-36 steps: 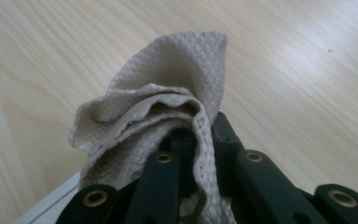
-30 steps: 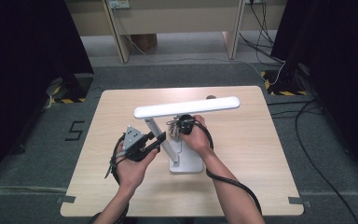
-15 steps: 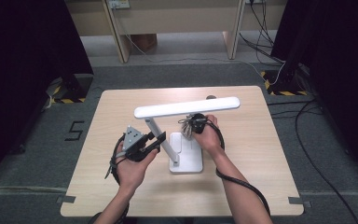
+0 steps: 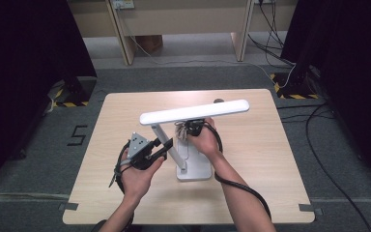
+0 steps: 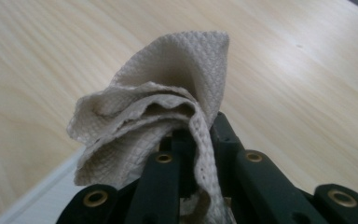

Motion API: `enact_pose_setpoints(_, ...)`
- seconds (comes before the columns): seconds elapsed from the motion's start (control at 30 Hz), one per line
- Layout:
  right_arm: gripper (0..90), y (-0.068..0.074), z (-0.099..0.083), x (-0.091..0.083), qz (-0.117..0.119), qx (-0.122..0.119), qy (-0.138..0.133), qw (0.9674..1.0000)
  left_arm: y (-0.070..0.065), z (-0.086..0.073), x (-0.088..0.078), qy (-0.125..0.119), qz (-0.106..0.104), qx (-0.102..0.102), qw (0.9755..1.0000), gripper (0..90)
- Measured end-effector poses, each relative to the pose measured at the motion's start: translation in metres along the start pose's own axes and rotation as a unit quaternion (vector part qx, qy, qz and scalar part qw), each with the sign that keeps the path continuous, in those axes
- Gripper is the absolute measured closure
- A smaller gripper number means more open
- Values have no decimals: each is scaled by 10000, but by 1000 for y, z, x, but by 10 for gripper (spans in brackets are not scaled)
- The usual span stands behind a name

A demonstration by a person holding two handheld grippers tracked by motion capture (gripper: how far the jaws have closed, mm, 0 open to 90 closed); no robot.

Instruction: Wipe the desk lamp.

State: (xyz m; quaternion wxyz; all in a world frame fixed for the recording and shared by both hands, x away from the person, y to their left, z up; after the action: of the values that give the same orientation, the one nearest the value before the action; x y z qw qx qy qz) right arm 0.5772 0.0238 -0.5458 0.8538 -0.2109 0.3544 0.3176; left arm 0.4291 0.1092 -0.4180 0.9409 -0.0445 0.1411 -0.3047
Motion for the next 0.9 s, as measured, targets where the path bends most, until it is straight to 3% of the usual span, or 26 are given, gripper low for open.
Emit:
enact_pose_setpoints(0.07,836,8,1,6,80,-114,66,9999,0,0,0,1,-1,20,10000,623)
enact_pose_setpoints(0.2,836,8,-5,10,57,-168,111,9998,0,0,0,-5,-6,18,10000,624)
enact_pose_setpoints(0.27,837,2,-9,8,-24,-215,171,9996,0,0,0,-6,0,25,10000,628)
enact_pose_setpoints(0.53,837,-30,-35,-5,-374,-9,305,9988,0,-1,-1,-9,20,35,10000,629)
enact_pose_setpoints(0.73,837,-44,-48,-10,-500,116,361,9980,0,-1,-1,-3,31,38,10000,629)
enact_pose_setpoints(0.9,839,-47,-53,-11,-536,167,383,9977,0,-1,-1,-1,23,31,10000,628)
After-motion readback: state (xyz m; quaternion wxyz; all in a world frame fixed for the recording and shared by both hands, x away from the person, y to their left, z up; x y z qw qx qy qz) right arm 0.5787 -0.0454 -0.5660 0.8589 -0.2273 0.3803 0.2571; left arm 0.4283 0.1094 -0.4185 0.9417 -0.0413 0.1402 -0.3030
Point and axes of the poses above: each handheld gripper's, and its own axes: x roughly forward along the jaws, z roughly out of its top, y roughly to its left, the point moved 10 cm from there along x, roughly forward along the jaws, and after that the axes turned 3 degrees about -z, right-handed, at the moved point
